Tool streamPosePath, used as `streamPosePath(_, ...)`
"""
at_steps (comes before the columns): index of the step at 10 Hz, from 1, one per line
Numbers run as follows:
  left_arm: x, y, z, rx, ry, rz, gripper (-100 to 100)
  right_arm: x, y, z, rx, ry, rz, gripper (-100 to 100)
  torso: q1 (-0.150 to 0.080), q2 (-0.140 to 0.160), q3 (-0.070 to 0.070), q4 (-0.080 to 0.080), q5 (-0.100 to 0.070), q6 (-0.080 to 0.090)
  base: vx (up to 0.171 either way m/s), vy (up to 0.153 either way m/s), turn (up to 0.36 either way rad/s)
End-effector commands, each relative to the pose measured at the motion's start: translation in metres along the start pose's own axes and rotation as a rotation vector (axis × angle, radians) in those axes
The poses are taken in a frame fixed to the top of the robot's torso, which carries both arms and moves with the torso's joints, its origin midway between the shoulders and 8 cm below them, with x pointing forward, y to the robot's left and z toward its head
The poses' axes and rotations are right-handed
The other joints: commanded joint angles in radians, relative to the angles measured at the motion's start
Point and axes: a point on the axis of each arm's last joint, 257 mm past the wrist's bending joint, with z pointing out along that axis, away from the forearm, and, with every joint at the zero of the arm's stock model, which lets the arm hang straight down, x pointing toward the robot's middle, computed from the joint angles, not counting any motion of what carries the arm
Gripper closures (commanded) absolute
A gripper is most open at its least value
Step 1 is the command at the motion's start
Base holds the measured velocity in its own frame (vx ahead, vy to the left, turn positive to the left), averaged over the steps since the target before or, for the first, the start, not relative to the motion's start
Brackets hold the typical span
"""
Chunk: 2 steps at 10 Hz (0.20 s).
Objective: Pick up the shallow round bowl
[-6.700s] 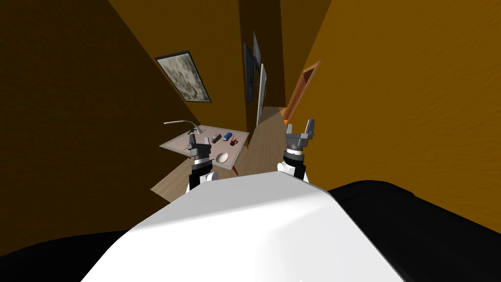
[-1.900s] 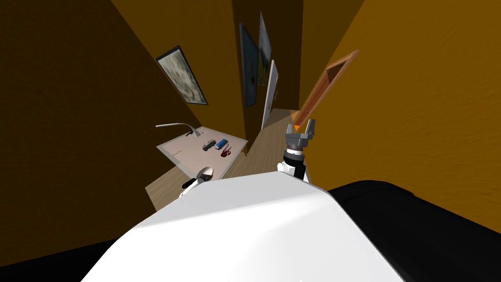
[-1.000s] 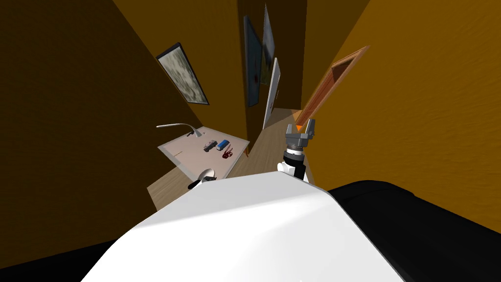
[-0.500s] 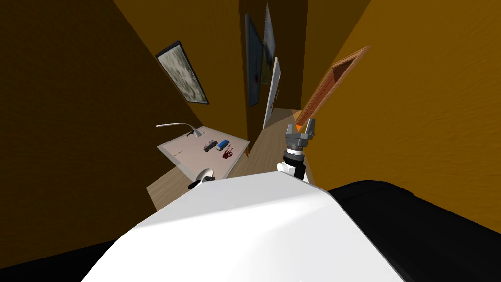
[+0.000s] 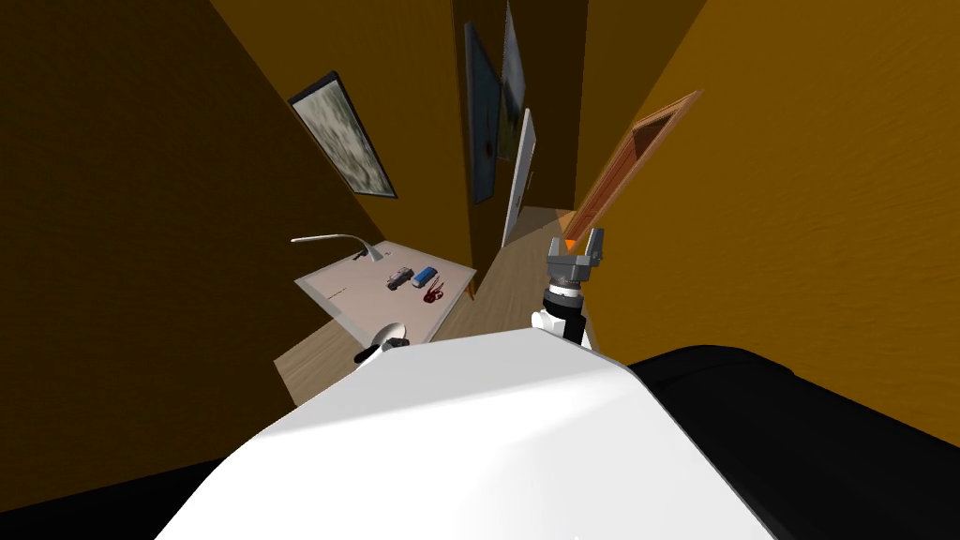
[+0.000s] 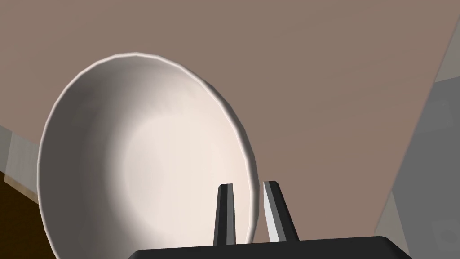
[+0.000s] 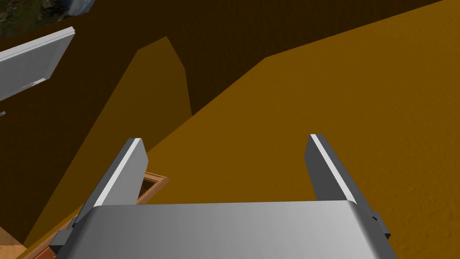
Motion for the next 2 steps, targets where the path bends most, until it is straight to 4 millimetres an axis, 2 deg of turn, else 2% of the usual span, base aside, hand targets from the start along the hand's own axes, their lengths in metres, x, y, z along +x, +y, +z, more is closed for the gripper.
streamPosePath(1, 0.0000, 0.0000, 0.0000, 0.000, 0.000, 0.000, 100, 0.0000, 0.0000, 0.0000, 0.000, 0.000, 0.000, 0, 0.000, 0.000, 0.000, 0.000, 0.000, 0.000, -0.021, -0.027, 0.000)
streamPosePath(2, -0.0003, -0.0001, -0.0003, -0.002, -0.001, -0.001, 0, 0.0000, 0.0000, 0.0000, 0.000, 0.000, 0.000, 0, 0.002, -0.001, 0.000, 0.000, 0.000, 0.000, -0.004, -0.006, 0.002)
